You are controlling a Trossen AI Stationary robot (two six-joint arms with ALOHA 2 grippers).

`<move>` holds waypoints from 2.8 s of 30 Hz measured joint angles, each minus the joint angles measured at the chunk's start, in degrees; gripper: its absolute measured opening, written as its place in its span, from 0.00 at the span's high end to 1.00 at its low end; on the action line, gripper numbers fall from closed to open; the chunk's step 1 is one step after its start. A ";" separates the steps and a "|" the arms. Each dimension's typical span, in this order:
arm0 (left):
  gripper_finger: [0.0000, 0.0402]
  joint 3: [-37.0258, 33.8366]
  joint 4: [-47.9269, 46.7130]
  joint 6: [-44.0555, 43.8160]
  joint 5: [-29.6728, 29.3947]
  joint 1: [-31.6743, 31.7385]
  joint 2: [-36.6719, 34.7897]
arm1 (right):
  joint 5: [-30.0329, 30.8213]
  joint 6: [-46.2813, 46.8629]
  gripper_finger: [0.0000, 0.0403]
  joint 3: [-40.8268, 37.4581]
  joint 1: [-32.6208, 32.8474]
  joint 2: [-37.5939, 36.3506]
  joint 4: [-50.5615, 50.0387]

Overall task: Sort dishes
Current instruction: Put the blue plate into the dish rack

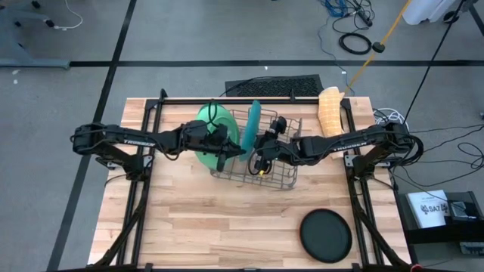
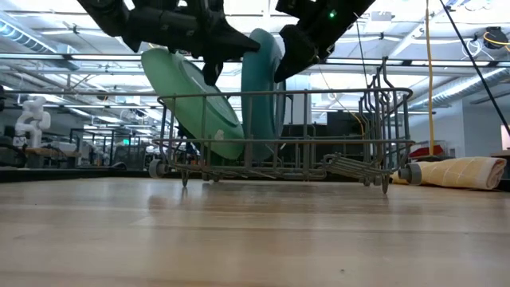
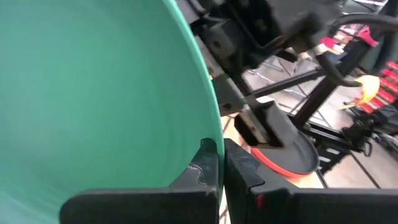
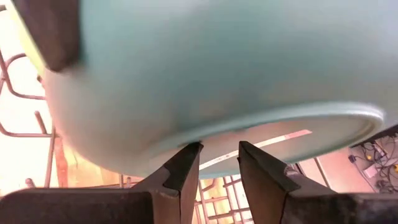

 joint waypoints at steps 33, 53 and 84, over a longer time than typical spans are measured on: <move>0.54 -0.02 4.54 -2.85 -5.01 -0.09 0.72 | 0.64 0.99 0.73 0.11 -0.07 -0.02 -0.58; 0.50 0.59 3.96 4.48 -15.72 -1.79 0.66 | 0.80 0.90 0.73 0.11 -0.11 -0.04 -0.70; 0.50 2.19 3.82 17.43 -26.06 -2.81 -1.86 | 0.82 0.83 0.73 0.11 -0.11 -0.07 -0.73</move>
